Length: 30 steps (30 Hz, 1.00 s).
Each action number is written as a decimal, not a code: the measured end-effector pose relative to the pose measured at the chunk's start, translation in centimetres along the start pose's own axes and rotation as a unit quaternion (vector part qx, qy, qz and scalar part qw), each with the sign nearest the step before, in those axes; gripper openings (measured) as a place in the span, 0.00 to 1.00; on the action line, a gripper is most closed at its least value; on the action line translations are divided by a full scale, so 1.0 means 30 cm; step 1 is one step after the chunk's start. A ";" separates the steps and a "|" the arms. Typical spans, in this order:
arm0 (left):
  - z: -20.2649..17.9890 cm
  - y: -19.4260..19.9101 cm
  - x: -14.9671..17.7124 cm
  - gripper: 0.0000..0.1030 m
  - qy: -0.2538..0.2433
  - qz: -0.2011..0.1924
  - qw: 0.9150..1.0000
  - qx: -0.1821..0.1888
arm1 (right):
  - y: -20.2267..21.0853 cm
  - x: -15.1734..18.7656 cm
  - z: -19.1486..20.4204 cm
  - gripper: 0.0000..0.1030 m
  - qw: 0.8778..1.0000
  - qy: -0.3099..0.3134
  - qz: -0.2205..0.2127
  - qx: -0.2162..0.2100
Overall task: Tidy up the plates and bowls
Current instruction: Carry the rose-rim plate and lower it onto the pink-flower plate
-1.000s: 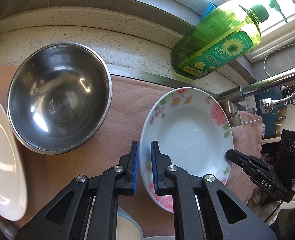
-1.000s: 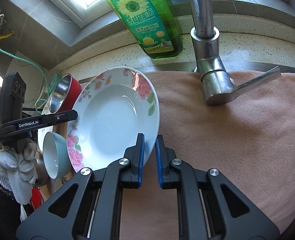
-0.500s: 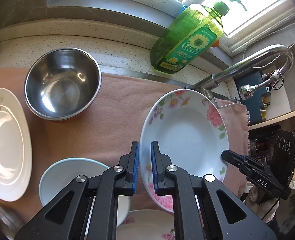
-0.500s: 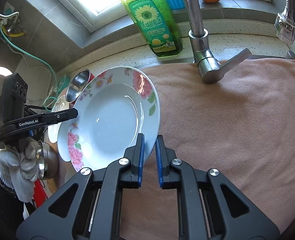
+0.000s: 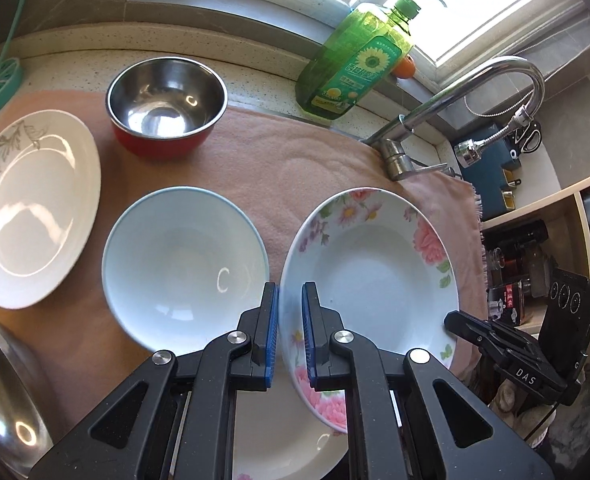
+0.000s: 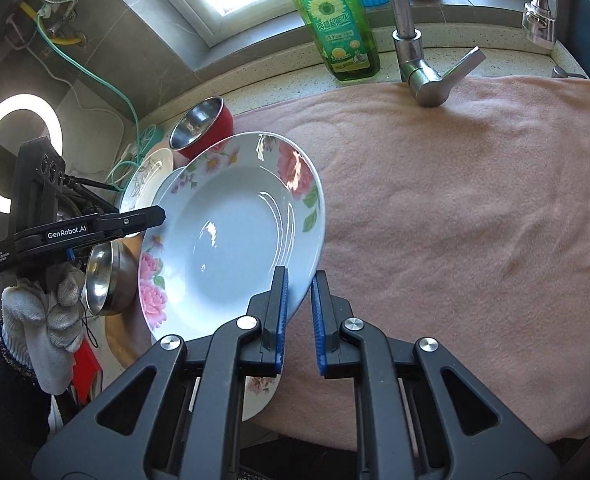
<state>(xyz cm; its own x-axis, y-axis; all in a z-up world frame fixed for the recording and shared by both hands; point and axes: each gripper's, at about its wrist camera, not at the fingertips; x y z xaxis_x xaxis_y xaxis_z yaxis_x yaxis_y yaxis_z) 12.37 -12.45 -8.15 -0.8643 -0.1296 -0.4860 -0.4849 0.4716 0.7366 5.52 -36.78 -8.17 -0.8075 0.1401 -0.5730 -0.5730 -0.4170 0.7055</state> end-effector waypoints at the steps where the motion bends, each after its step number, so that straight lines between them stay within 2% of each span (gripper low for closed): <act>1: 0.004 0.012 0.014 0.09 0.000 0.000 1.000 0.001 | 0.008 0.018 0.004 0.11 1.000 -0.003 0.001 -0.002; 9: 0.028 0.111 0.125 0.09 0.006 -0.007 1.000 0.005 | 0.058 0.160 0.056 0.12 1.000 0.000 0.015 -0.006; 18: 0.095 0.175 0.258 0.09 0.033 -0.003 0.999 0.002 | 0.040 0.276 0.098 0.12 0.999 0.015 0.041 -0.006; 30: 0.210 0.183 0.350 0.09 0.061 0.006 0.998 -0.022 | -0.079 0.320 0.150 0.12 0.997 0.043 0.071 0.000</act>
<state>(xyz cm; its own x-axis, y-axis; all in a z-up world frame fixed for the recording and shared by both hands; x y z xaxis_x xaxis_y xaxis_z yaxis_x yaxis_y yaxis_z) 1.49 -5.74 -12.18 -0.8787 -0.2304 -0.4180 -0.4772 0.4356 0.7632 -1.49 -30.40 -13.47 -0.8654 0.0022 -0.5011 -0.4537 -0.4277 0.7818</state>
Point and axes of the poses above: each gripper's, at about its wrist camera, not at the fingertips, and y roughly against the way its jaws point, z to its left, x to its underside, and after that the axes turned 15 degrees about -z, right-handed
